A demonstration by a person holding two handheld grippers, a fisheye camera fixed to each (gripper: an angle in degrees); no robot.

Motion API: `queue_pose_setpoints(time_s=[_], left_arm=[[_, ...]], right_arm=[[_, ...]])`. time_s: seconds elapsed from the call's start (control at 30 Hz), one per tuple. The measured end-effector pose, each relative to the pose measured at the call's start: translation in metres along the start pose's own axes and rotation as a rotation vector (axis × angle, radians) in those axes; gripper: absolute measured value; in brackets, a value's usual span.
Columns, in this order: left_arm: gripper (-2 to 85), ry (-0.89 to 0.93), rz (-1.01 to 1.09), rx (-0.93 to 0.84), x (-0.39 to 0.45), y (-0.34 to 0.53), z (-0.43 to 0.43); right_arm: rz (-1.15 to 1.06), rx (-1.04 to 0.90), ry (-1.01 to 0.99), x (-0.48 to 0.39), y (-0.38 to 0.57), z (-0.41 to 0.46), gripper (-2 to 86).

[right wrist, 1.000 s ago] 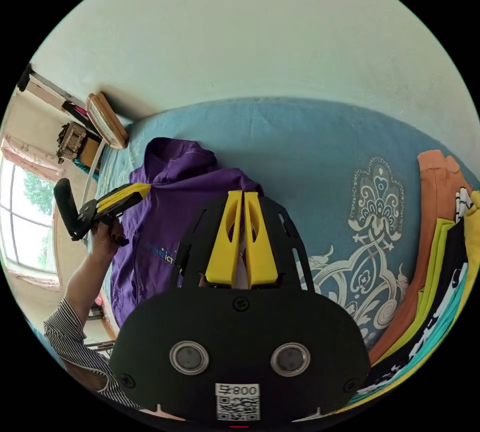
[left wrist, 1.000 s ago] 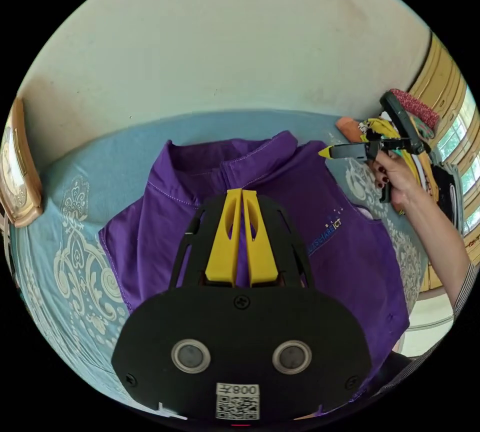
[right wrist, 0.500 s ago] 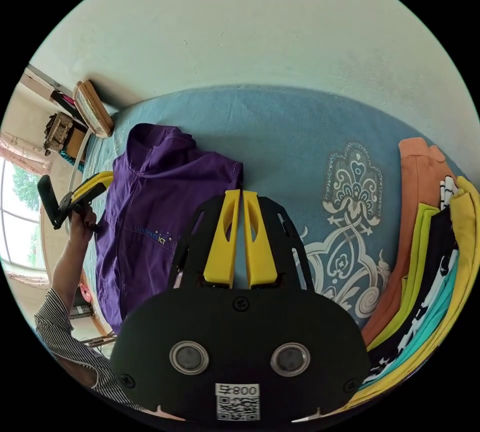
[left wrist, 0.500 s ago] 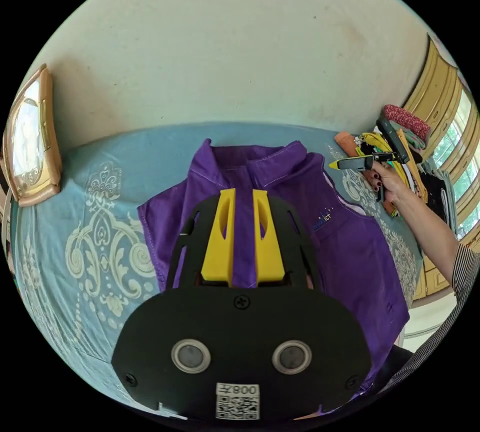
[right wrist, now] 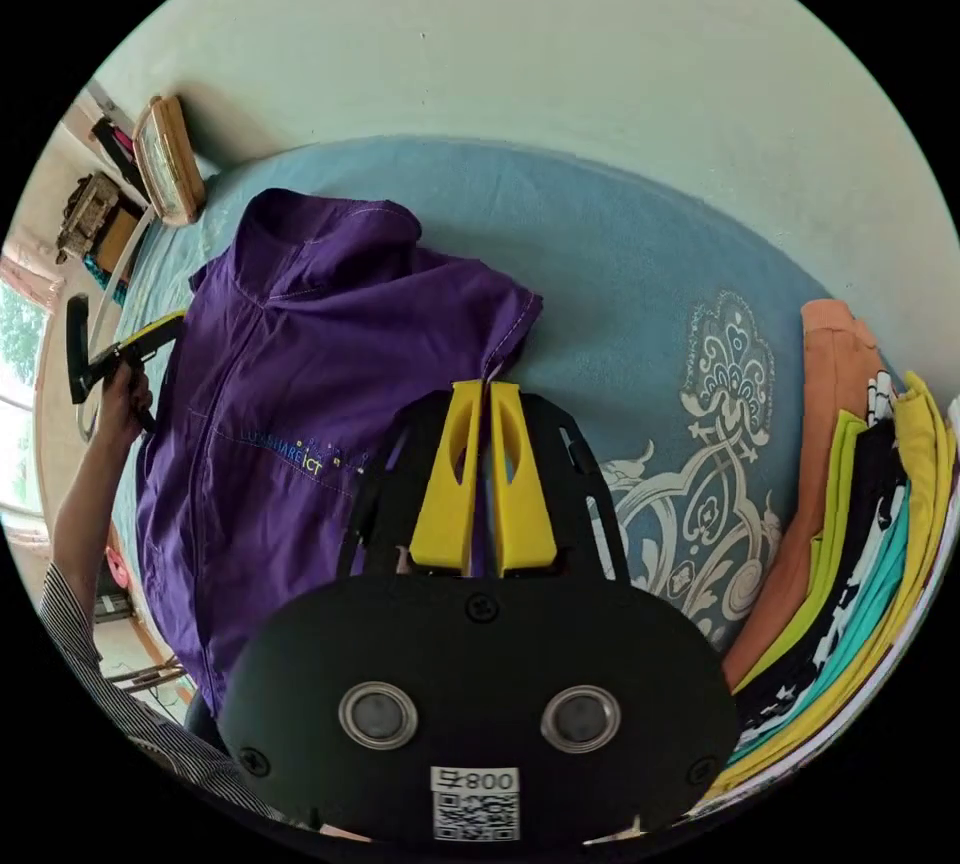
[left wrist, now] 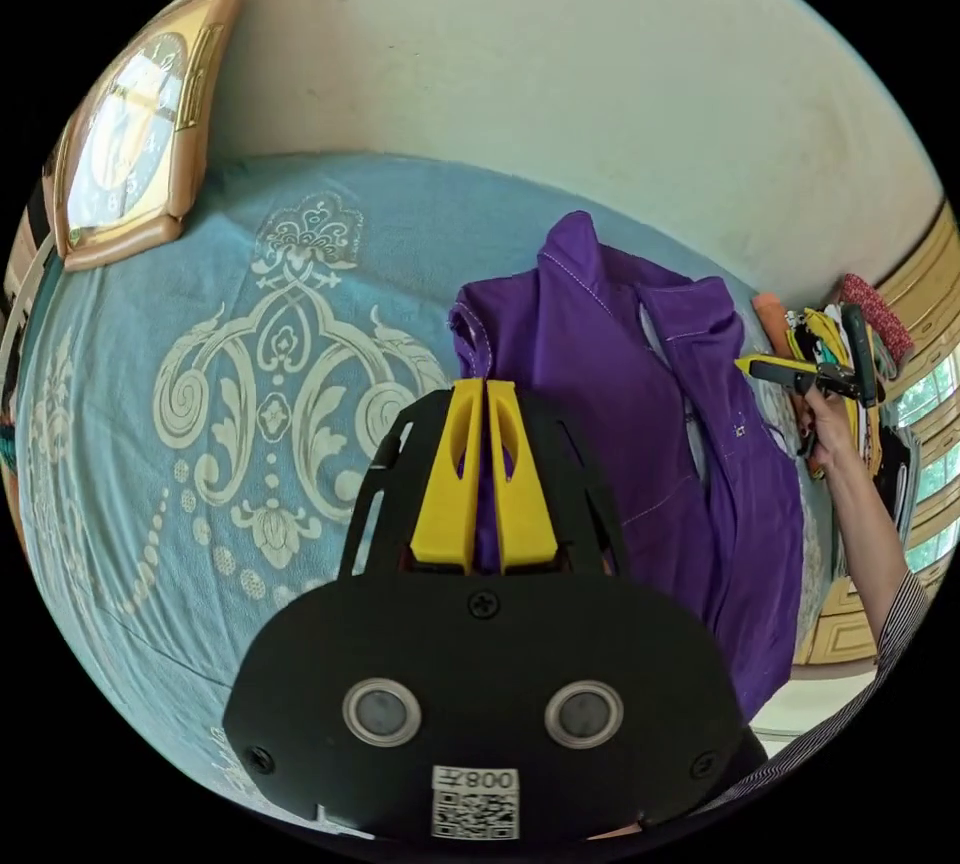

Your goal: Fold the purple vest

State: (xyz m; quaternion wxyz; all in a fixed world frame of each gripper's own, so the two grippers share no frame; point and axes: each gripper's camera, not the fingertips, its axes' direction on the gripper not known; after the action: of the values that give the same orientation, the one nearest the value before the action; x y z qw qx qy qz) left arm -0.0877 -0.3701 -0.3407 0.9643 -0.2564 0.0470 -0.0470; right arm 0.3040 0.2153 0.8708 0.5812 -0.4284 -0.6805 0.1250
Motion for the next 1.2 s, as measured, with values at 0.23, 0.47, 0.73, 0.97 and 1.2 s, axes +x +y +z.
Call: queue_pose_setpoints(time_s=[0.23,0.47,0.73,0.97,1.2], left_arm=[[0.6,0.028,-0.019,0.140,-0.004,0.000,-0.018],[2.2,0.166,-0.131,0.089,-0.027,0.019,0.009],[6.4,0.303,0.021,-0.024,-0.035,0.137,-0.037],[7.6,0.404,0.065,-0.219,0.011,0.261,-0.059],[8.9,0.116,-0.203,-0.231,-0.035,0.370,-0.117]], right_arm=[[0.015,0.007,0.042,0.026,0.008,-0.021,1.3],[0.118,-0.097,0.029,0.059,0.017,0.004,5.2],[0.109,0.097,-0.190,0.086,0.117,-0.049,8.1],[0.149,-0.075,-0.323,0.051,0.299,-0.044,8.7],[0.364,-0.194,-0.382,0.026,0.453,-0.049,10.2]])
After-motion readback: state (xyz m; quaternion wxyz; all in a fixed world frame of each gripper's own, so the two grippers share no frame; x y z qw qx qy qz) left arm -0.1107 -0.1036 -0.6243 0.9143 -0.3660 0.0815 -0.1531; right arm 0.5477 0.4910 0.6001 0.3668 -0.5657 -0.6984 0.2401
